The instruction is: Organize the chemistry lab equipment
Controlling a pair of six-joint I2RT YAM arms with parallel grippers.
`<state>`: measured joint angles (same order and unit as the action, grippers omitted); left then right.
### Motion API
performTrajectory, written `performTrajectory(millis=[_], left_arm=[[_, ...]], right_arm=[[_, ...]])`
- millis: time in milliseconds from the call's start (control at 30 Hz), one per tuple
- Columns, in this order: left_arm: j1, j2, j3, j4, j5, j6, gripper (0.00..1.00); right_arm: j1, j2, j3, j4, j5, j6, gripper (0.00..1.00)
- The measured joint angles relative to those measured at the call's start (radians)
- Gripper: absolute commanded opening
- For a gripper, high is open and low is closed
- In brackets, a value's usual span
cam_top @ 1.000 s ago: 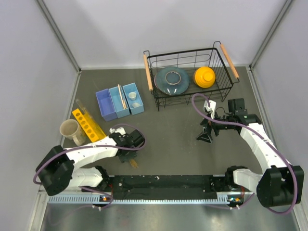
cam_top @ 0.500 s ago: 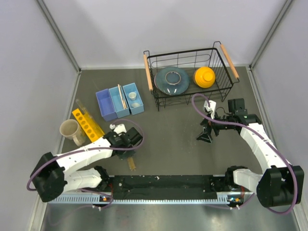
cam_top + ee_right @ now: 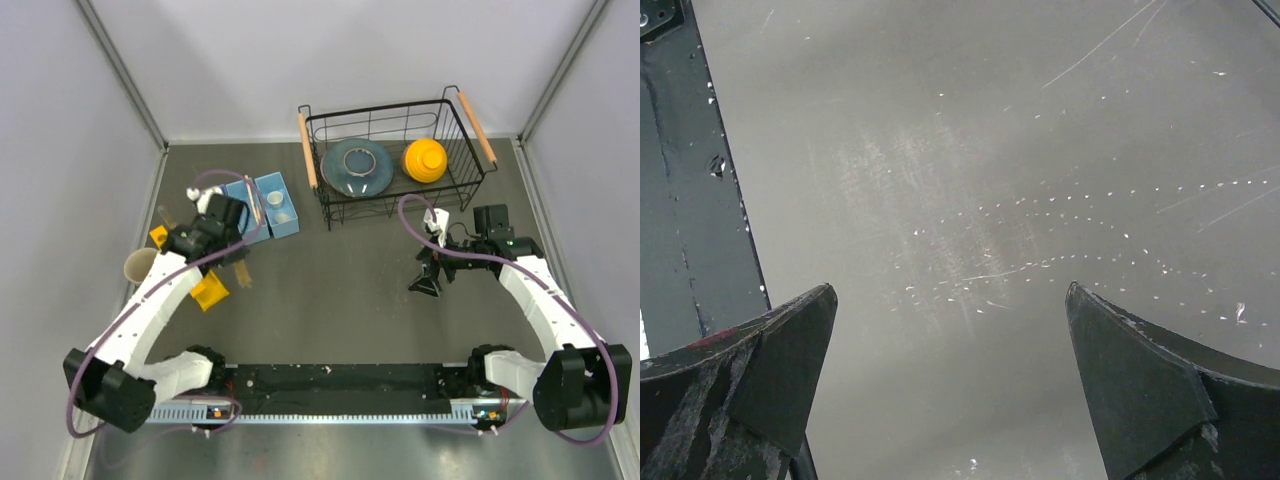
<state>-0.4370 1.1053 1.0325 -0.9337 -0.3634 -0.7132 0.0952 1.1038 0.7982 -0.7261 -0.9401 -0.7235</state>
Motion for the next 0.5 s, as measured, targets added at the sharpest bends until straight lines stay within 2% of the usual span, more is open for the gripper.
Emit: performTrajectory(millis=[100,200,367,500], left_arm=[[0.141,0.076,0.113,0.021,0.026,0.119,0.04],[0.231,0.204,0.225,0.070,0.047,0.208,0.04],[0.318,0.428,0.367,0.133,0.076,0.318,0.05],[0.363,0.535,0.436,0.156,0.077,0.366,0.06]], right_arm=[[0.000,-0.001,0.000,0.000,-0.001,0.000,0.99],[0.000,-0.004,0.000,0.000,-0.002,0.000,0.99],[0.000,-0.008,0.000,0.000,-0.005,0.000,0.99],[0.000,-0.008,0.000,0.000,-0.005,0.000,0.99]])
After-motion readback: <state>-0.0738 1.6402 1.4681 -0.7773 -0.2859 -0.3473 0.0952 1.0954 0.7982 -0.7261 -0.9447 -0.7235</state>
